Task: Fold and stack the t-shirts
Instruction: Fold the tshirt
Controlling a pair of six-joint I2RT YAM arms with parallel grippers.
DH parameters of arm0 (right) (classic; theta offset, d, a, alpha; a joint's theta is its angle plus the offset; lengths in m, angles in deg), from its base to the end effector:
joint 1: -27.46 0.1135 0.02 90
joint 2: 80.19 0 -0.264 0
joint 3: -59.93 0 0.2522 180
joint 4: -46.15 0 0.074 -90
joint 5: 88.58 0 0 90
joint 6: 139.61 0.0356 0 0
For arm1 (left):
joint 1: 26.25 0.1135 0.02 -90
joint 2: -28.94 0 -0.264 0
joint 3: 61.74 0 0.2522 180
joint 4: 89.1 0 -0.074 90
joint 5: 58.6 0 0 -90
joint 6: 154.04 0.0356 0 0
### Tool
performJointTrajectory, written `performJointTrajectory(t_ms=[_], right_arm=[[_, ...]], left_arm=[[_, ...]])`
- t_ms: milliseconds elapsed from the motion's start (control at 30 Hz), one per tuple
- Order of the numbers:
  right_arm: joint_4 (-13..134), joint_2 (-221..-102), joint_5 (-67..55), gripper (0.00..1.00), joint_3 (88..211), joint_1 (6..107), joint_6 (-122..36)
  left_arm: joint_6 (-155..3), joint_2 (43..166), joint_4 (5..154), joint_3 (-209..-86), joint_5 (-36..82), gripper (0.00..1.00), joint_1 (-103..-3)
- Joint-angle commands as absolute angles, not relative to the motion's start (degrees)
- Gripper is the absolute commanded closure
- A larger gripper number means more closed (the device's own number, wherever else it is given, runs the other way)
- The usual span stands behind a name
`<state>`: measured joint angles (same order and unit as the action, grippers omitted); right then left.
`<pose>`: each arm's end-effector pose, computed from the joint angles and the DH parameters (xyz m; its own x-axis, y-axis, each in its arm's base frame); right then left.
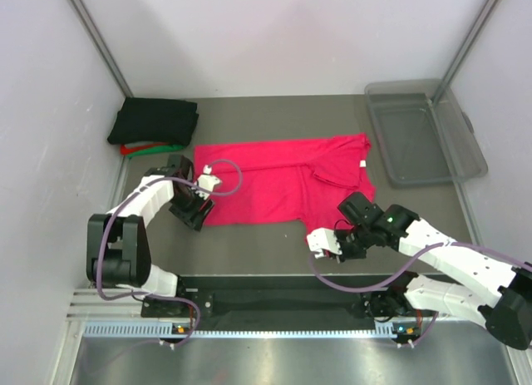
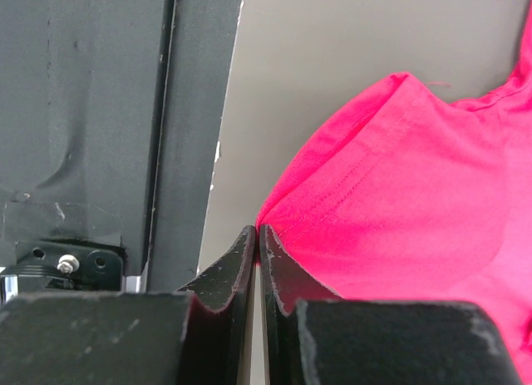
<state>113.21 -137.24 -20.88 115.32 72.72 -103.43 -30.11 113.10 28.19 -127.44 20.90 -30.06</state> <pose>0.1082 0.1284 0.2281 0.2215 -0.8374 -0.4996 -0.9746 -0.2075 -0.0842 0.2481 -0.0230 0.1886 -0.7660 0.6011 -0.2279 0.6277 0.7758 -0.0637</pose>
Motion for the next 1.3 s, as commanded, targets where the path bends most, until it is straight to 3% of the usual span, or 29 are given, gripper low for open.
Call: performJointTrajectory(t_ms=[0,167,333,467,567,733,900,1267], right_arm=[[112.5,-136.6,-21.8,0.97,114.6,73.2,-103.0],[112.0,-136.4,-22.0,0.96,114.0,73.1,-102.9],[111.8,-136.3,-21.8,0.96,113.6,72.9,-102.9],[111.3,-135.6,-21.2,0.97,113.0,72.7,-102.8],[111.1,-134.8,-19.9,0.97,113.2,71.8,-102.0],[110.6,-133.7,-16.0,0.99,115.2,69.9,-100.7],[108.5,-135.2,-11.7,1.00,119.7,65.6,-99.9],[102.7,-147.3,-15.1,1.00,131.0,51.1,-100.5]], left_arm=[[-31.3,115.1,32.8,-127.3,21.3,0.36,-30.2],[-33.1,118.5,36.7,-127.3,23.4,0.38,-30.1],[-33.3,121.4,37.9,-126.9,25.6,0.48,-30.2],[-32.6,122.0,37.9,-126.1,26.2,0.70,-30.2],[-32.8,121.8,37.7,-125.9,26.0,0.77,-30.2],[-33.1,121.4,34.8,-127.7,23.5,1.00,-30.2],[-33.3,121.3,31.7,-131.0,20.9,1.00,-30.2],[-35.5,119.5,31.1,-136.5,20.7,1.00,-30.9]])
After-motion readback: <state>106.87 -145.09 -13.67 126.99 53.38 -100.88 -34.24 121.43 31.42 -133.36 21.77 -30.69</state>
